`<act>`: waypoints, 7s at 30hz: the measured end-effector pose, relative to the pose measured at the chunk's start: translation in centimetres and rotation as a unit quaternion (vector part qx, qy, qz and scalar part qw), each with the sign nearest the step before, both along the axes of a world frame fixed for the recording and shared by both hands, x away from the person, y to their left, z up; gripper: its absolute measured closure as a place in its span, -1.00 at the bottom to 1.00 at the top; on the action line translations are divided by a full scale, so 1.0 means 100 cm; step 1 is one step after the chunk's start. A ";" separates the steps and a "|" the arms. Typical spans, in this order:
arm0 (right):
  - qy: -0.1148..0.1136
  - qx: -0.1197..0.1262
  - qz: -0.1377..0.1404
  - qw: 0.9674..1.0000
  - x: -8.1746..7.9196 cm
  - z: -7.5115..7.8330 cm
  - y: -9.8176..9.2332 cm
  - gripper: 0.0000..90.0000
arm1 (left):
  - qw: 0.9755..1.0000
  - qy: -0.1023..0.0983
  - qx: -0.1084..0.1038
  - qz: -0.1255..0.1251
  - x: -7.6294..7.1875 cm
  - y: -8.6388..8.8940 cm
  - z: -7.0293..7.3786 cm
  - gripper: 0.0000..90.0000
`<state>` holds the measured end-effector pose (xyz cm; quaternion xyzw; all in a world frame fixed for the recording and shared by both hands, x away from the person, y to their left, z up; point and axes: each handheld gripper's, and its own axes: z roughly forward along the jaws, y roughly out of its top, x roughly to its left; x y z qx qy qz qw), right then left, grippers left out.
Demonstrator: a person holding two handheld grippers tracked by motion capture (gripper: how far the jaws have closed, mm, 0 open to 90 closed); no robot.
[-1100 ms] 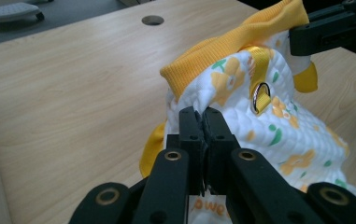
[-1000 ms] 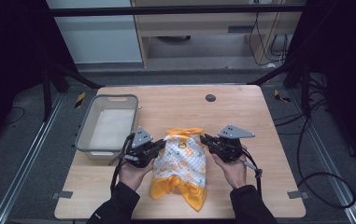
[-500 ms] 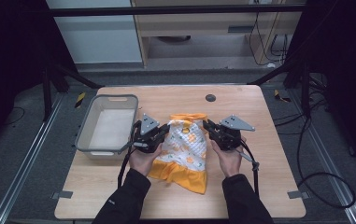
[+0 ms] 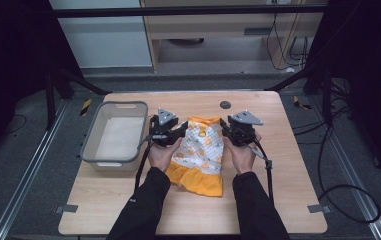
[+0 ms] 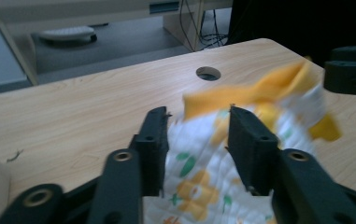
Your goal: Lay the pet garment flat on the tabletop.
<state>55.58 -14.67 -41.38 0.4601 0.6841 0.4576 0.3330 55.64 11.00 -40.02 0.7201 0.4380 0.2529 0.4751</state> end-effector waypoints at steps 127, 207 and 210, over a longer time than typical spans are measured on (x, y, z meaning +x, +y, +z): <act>0.196 -0.066 0.145 0.968 -0.143 -0.063 -0.061 0.91 | 0.981 0.118 0.118 -0.097 -0.133 0.047 -0.070 0.39; 0.154 -0.038 0.199 0.967 -0.122 -0.081 -0.003 1.00 | 0.991 0.092 0.085 -0.045 0.015 -0.017 -0.065 0.99; 0.155 -0.045 0.202 0.966 -0.123 -0.083 0.000 1.00 | 0.990 0.092 0.096 -0.044 0.025 -0.023 -0.072 0.99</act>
